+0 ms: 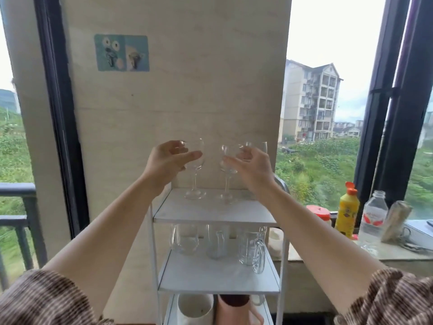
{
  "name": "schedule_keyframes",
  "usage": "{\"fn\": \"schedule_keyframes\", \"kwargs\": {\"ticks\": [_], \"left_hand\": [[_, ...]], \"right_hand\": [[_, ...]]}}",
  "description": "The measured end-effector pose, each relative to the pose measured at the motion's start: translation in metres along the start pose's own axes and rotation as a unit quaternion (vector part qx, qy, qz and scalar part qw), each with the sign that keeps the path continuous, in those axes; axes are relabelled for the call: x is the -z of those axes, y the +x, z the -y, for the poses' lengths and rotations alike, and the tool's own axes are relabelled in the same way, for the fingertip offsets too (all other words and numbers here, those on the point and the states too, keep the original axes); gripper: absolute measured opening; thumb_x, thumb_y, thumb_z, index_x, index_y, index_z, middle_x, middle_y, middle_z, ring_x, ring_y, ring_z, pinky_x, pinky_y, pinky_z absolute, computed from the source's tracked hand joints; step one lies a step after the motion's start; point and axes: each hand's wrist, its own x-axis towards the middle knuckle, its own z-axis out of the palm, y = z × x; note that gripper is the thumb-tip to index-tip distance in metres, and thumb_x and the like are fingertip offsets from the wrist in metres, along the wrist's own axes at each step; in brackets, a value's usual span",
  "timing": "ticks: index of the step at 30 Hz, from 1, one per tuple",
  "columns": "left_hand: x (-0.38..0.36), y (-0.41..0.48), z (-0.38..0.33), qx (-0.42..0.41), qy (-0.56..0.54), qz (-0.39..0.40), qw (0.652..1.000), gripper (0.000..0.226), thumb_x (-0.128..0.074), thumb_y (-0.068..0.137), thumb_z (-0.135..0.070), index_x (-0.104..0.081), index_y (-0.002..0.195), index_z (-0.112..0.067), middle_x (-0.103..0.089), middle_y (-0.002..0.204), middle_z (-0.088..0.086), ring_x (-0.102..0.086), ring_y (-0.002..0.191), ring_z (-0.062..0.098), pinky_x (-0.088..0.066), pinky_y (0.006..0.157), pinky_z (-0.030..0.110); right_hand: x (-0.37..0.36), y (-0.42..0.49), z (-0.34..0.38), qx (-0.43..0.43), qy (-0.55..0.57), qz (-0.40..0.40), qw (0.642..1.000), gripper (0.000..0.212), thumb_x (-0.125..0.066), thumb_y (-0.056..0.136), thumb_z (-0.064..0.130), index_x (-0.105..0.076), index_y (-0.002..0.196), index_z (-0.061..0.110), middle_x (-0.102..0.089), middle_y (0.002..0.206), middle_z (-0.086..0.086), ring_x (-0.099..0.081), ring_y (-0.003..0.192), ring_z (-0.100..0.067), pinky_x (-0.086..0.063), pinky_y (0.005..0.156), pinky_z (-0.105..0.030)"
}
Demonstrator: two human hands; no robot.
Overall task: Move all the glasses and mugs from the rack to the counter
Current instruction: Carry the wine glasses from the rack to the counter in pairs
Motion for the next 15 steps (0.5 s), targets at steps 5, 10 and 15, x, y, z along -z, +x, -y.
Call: {"fn": "schedule_keyframes", "kwargs": {"ticks": [5,10,15], "left_hand": [[-0.012,-0.042,-0.014,-0.030,-0.075,0.092,0.992,0.049,-0.080,0.072,-0.021,-0.064,0.116,-0.007,-0.071,0.107,0.007,-0.069,0.099,0.020,-0.056,0.087,0.033],[-0.053,-0.099,-0.004,-0.021,-0.126,0.172,0.977,0.052,-0.085,0.062,-0.033,-0.067,0.106,-0.013,-0.076,0.098,0.001,-0.072,0.093,0.015,-0.058,0.081,0.028],[-0.118,-0.169,-0.001,-0.015,-0.097,0.256,0.962,0.052,-0.084,0.061,-0.039,-0.069,0.103,-0.013,-0.074,0.096,0.002,-0.071,0.086,0.012,-0.057,0.077,0.025]], "right_hand": [[0.051,-0.048,0.024,0.011,0.013,-0.033,0.999,0.051,-0.083,0.068,0.030,-0.063,0.112,0.012,-0.071,0.095,0.001,-0.070,0.081,-0.010,-0.056,0.065,-0.023],[0.114,-0.113,0.019,-0.005,0.005,-0.087,0.996,0.045,-0.081,0.071,0.028,-0.063,0.111,0.015,-0.072,0.095,0.003,-0.069,0.086,-0.007,-0.054,0.071,-0.020],[0.190,-0.191,-0.001,-0.059,-0.053,-0.166,0.983,0.052,-0.082,0.068,0.032,-0.064,0.112,0.010,-0.071,0.095,0.000,-0.068,0.090,-0.011,-0.052,0.073,-0.022]]}}
